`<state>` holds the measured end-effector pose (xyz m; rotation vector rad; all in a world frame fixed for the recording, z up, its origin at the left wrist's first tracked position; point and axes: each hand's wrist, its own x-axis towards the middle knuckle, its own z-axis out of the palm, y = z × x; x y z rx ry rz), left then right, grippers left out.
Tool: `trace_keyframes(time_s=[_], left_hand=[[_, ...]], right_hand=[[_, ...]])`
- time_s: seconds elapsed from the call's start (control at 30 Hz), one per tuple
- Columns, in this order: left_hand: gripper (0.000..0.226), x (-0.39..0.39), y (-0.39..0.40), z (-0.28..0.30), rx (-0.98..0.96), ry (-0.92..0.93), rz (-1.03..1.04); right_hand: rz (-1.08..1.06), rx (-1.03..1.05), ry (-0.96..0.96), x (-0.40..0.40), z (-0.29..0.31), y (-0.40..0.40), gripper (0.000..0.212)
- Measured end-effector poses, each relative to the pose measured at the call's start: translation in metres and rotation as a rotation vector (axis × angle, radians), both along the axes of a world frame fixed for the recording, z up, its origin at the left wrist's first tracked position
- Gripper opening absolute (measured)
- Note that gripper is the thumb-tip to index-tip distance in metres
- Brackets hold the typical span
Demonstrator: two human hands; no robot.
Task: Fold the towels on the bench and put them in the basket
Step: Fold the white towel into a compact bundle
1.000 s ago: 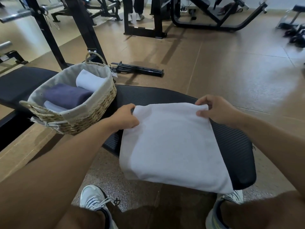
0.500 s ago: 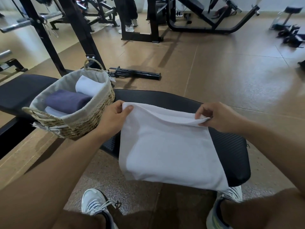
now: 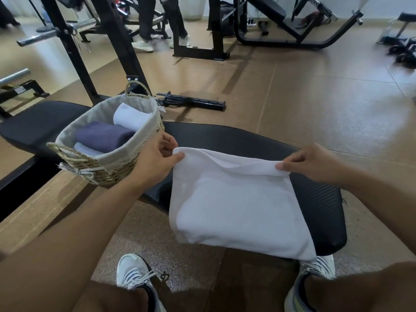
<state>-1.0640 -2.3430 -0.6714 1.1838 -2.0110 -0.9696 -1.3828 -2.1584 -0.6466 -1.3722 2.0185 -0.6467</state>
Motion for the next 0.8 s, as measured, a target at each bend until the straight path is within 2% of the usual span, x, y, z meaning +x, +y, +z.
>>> trace_keyframes(time_s=[0.17,0.33,0.53,0.8], left_hand=[[0.024,0.008,0.000,0.000,-0.004,-0.078,-0.093],[0.025,0.012,0.002,0.000,0.092,-0.126,-0.167],[0.027,0.016,-0.004,-0.001,0.191,-0.054,-0.208],[0.049,0.015,-0.001,0.009,0.265,0.006,-0.261]], right_hand=[[-0.053,-0.047,-0.005,-0.007,-0.005,0.001,0.002],[-0.100,-0.087,-0.044,-0.011,-0.009,0.000,0.007],[-0.139,-0.147,-0.055,-0.018,-0.014,-0.002,0.011],[-0.037,-0.211,0.026,-0.021,-0.012,-0.002,0.014]])
